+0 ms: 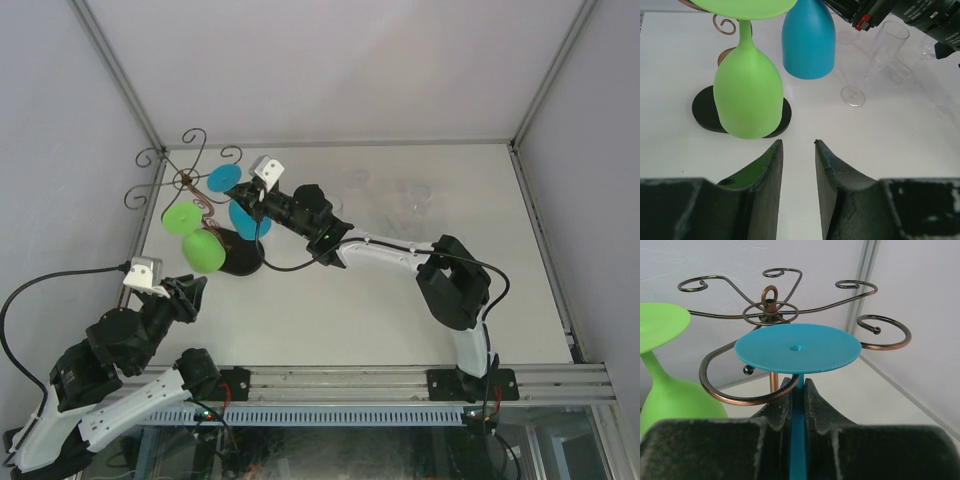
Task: Place the wine glass upside down on the wine glass rack
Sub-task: Turn the wine glass upside down at the wine rack.
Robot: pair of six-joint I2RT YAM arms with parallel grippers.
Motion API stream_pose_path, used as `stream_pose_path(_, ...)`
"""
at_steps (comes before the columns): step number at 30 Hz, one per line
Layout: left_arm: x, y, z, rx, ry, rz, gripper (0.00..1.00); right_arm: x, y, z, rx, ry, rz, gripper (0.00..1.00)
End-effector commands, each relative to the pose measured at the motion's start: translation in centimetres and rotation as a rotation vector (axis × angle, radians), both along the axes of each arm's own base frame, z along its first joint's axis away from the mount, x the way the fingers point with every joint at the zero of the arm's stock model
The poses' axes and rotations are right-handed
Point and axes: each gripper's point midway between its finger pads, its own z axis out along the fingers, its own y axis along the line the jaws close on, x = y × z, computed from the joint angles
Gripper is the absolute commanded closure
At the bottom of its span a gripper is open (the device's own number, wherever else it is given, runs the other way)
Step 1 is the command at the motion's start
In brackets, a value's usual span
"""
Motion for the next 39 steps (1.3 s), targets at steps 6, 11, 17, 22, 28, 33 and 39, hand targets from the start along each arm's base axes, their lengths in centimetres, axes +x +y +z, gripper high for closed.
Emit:
stream_pose_path(6,0.3,-0.4,0.3,-0.016,-0.019,0.000,0.64,-1.9,1.6,2.6,0.030,-0.079,0.072,1.00)
stream_pose_path(11,0.3,-0.4,0.3,-0.015,-0.019,0.000,0.64,-2.6,1.8,2.5,0.023,-0.087,0.103,1.00)
stream_pose_path(17,0.3,-0.4,0.3,-0.016,-0.019,0.001,0.64,-2.5,1.8,2.8,0.059,-0.057,0.111,1.00)
stream_pose_path(22,0.3,-0.4,0.3,-0.015,-0.019,0.001,0.64,-2.7,2.2,3.1,0.133,-0.025,0.127,1.00)
stream_pose_path(28,0.3,-0.4,0.3,-0.015,-0.019,0.001,0.64,-2.4,2.2,3.3,0.195,-0.031,0.127,1.00)
stream_pose_path(33,0.3,-0.4,0.3,-0.015,-0.019,0.003,0.64,-2.3,2.1,3.4,0.207,-0.052,0.126,1.00)
stream_pose_path(39,0.3,-0.3,0.3,-0.017,-0.020,0.003,0.64,-2.9,1.5,3.6,0.218,-0.080,0.135,1.00)
